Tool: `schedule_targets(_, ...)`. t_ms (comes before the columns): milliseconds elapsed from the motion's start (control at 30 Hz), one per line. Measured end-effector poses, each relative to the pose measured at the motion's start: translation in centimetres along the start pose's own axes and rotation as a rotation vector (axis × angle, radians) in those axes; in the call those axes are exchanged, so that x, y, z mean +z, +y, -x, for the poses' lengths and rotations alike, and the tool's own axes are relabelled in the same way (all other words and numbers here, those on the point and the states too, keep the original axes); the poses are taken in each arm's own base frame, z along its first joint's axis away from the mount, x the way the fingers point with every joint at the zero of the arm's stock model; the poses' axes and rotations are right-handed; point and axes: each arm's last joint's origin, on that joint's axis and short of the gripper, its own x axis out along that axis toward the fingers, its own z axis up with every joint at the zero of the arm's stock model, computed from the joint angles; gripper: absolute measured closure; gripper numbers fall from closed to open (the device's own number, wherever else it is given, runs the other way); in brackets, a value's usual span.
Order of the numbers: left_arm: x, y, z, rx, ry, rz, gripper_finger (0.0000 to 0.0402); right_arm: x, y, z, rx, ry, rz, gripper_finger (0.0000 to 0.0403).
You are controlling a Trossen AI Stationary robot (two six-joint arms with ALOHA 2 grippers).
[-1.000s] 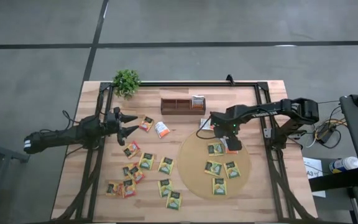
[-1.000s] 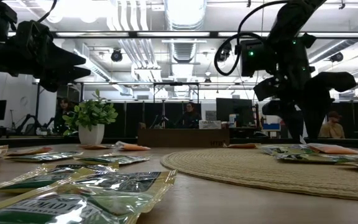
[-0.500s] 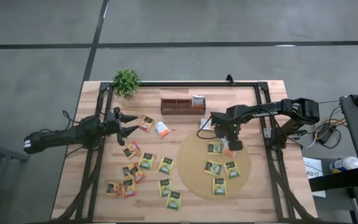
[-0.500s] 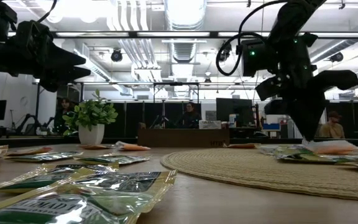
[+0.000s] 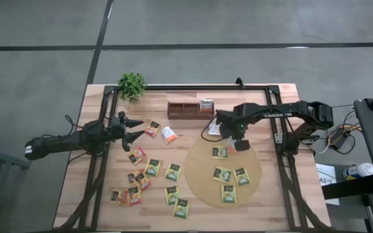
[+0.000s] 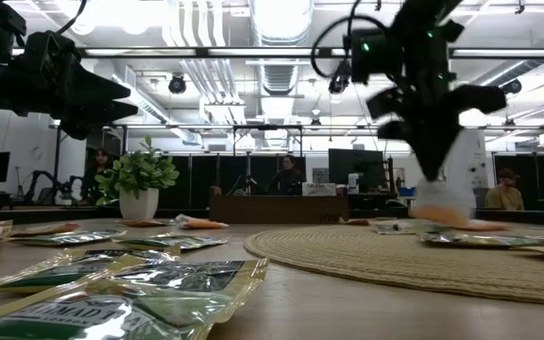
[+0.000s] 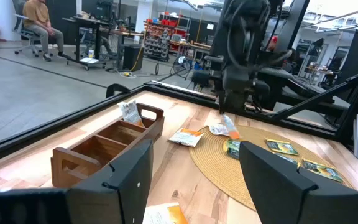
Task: Pick & Place Tea
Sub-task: Put the white tea bag into the right section of the wooden organizer
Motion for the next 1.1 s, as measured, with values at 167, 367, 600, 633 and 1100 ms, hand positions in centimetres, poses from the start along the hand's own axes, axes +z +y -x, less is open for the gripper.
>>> schedule_targets(167,0.0,0.0,0.0,0.000,0.000,0.000,0.0168,1.3,-1.1,2.9,-0.152,-0.035,0.032,0.0395)
schedule_targets(367,0.0,0.0,0.0,0.000,0.000,0.000,0.0168,2.4,-2.6,5.7,-0.304,-0.079,0.002,0.0395)
schedule_targets(600,0.0,0.0,0.0,0.000,0.000,0.000,0.0168,2.6,-4.4,7.8,-0.448,-0.085,0.031,0.0395)
schedule_targets(633,0.0,0.0,0.0,0.000,0.000,0.000,0.0168,2.5,-4.6,8.0,-0.459,-0.083,0.034,0.0395)
schedule_targets(1100,0.0,0.0,0.0,0.000,0.000,0.000,0.0168,3.0,-7.4,8.8,-0.574,-0.128,0.074,0.0395)
